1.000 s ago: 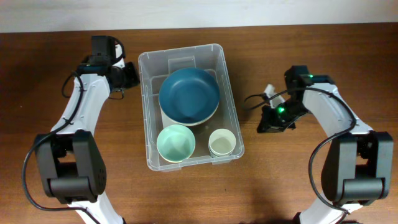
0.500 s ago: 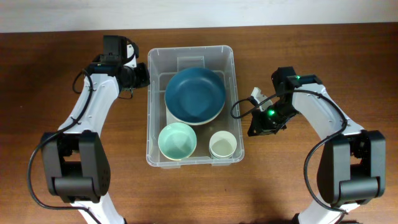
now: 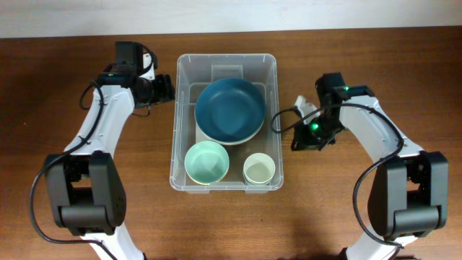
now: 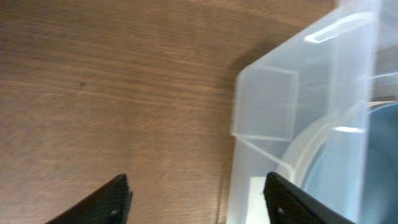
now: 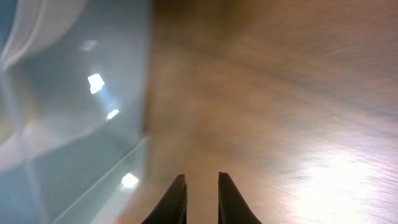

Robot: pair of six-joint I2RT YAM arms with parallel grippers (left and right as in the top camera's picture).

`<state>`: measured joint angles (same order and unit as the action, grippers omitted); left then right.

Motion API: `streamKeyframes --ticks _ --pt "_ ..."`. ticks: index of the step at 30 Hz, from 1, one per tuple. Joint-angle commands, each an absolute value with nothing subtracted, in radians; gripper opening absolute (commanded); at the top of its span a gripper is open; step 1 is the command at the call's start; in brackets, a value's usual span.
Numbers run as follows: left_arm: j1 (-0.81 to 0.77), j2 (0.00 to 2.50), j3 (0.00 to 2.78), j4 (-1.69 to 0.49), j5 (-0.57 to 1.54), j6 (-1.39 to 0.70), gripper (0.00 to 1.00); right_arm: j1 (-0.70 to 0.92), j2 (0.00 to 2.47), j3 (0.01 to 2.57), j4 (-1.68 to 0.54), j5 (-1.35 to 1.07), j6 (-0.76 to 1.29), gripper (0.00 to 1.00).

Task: Pack container

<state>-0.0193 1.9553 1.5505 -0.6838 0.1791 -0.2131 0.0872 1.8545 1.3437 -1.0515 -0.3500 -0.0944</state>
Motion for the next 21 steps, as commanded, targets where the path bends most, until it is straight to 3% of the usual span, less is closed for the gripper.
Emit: streamKeyframes --ticks 1,4,6,7,8,9,15,21 --pt "0.018 1.956 1.62 -0.719 0.151 -0.183 0.79 0.09 1.845 1.466 -1.034 -0.112 0.041 0.14" --pt "0.025 1.945 1.657 -0.754 0.086 -0.158 0.84 0.091 1.845 1.565 -1.018 -0.073 0.062 0.16" --pt "0.025 1.932 1.682 -0.783 0.01 -0.158 0.86 0.09 1.845 1.633 -1.011 -0.069 0.061 0.27" --pt "0.025 1.922 1.692 -0.796 -0.022 -0.159 0.86 0.09 1.845 1.668 -1.004 -0.07 0.061 0.97" --pt "0.025 1.911 1.7 -0.804 -0.049 -0.159 0.87 0.09 1.845 1.699 -0.985 -0.069 0.06 0.99" --pt "0.025 1.896 1.703 -0.809 -0.067 -0.159 0.98 0.09 1.845 1.718 -0.962 -0.066 0.06 0.99" --pt "0.025 1.822 1.704 -0.81 -0.113 -0.159 0.99 0.09 1.845 1.767 -0.776 0.049 0.06 0.99" --pt "0.025 1.817 1.705 -0.838 -0.113 -0.159 0.99 0.089 1.842 1.767 -0.803 0.065 0.012 0.99"
